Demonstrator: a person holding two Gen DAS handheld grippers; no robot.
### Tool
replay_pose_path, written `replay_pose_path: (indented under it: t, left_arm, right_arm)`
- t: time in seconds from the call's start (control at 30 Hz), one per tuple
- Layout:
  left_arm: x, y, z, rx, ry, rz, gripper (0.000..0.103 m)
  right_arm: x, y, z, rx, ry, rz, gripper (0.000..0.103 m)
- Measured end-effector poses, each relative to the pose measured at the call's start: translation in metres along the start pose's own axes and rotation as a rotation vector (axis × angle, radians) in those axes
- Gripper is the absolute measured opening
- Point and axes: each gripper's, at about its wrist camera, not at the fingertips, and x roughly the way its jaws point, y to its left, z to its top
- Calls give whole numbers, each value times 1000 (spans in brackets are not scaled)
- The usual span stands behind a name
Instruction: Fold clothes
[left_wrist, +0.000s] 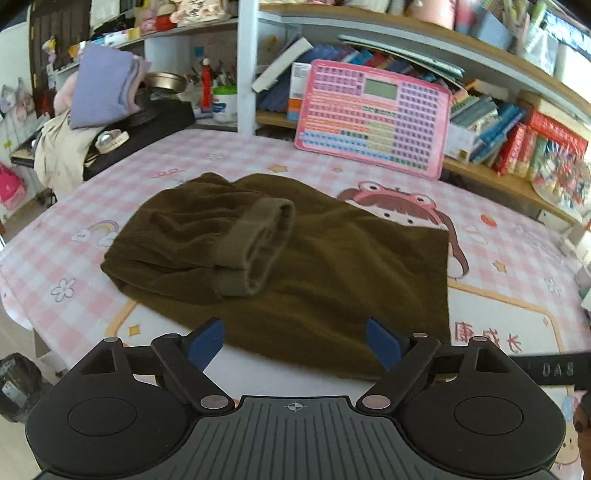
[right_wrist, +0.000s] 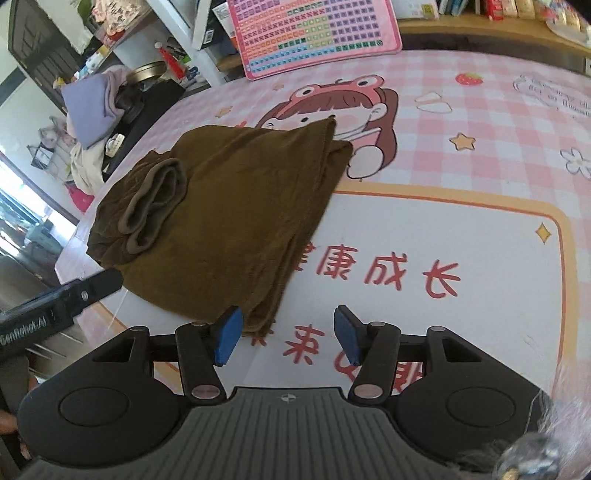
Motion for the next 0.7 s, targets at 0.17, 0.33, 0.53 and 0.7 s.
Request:
replay_pose_path:
  t: [0.17, 0.33, 0.53, 0.7]
  left_arm:
    - [-3, -18, -10, 55, 27, 12, 90]
    - [-6, -25, -10, 75, 41, 4, 90]
    - [-13, -22, -11, 64, 29, 12, 90]
    - [-14, -25, -12, 109, 26, 12, 90]
  right_arm:
    - [4, -15, 7, 79, 23, 66, 54]
    - [14, -17, 17, 136, 45, 127, 55]
    - [24, -14, 23, 177, 56, 171, 55]
    - [35, -6, 30, 200, 67, 178, 49]
